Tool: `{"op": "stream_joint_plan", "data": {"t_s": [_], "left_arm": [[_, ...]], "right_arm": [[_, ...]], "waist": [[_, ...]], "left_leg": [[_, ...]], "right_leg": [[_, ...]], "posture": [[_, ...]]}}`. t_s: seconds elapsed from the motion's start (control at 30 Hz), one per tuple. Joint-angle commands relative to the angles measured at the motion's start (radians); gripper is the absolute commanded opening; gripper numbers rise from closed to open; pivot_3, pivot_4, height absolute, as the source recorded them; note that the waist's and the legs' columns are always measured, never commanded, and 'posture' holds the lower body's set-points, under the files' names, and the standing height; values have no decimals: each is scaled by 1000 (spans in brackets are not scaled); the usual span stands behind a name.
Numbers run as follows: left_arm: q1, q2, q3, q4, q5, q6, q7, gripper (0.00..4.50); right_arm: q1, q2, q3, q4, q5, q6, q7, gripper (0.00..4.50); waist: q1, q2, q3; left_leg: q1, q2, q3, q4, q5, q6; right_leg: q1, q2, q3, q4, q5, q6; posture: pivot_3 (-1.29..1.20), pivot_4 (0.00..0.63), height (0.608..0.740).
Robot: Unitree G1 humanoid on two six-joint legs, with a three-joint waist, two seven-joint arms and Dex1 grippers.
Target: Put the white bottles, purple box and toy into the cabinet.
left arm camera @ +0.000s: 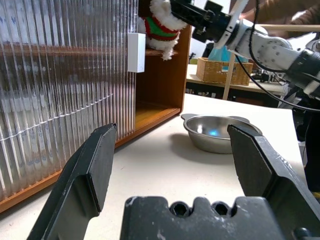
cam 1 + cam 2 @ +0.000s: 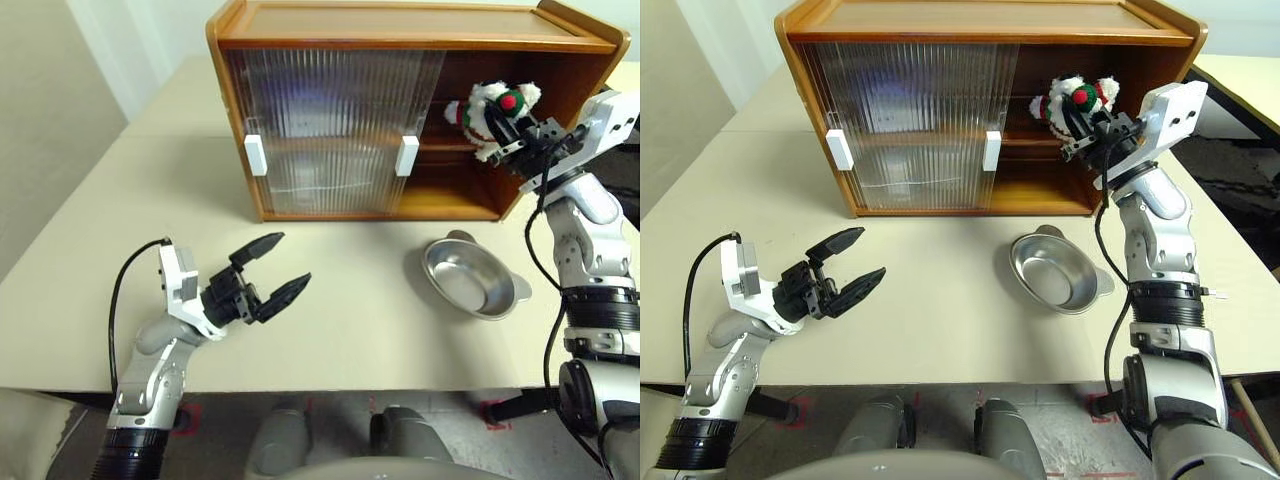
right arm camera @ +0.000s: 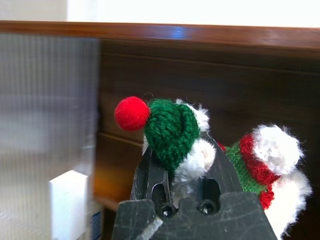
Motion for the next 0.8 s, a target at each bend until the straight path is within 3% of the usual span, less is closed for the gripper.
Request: {"op": "stream_joint_plan", "data": {"t_s": [0.03,0.6,0.8], "left_arm": [[-3,0,2,14,12,-3,3,4500],[-7,-16,-13,5,19,0,11,4500],[-5,-15,-14,2,19,3,13,4500]], "right_arm": [[-48,-9,-12,73,-20,-53,22,536],[-194,-12,-3,349,-83,-92,12,536],[-217,-15,-9,371,-98,-114,8,2645]], "waist": [[0,0,0],[0,0,0],[1,1,0]], "left_leg": [[0,0,0,0,0,0],[-1,0,0,0,0,0],[-1,0,0,0,0,0]], "right_leg": [[0,0,0,0,0,0],[0,0,0,0,2,0],[0,0,0,0,2,0]], "posture": [[227,0,740],[231,0,740],[230,0,740]]}}
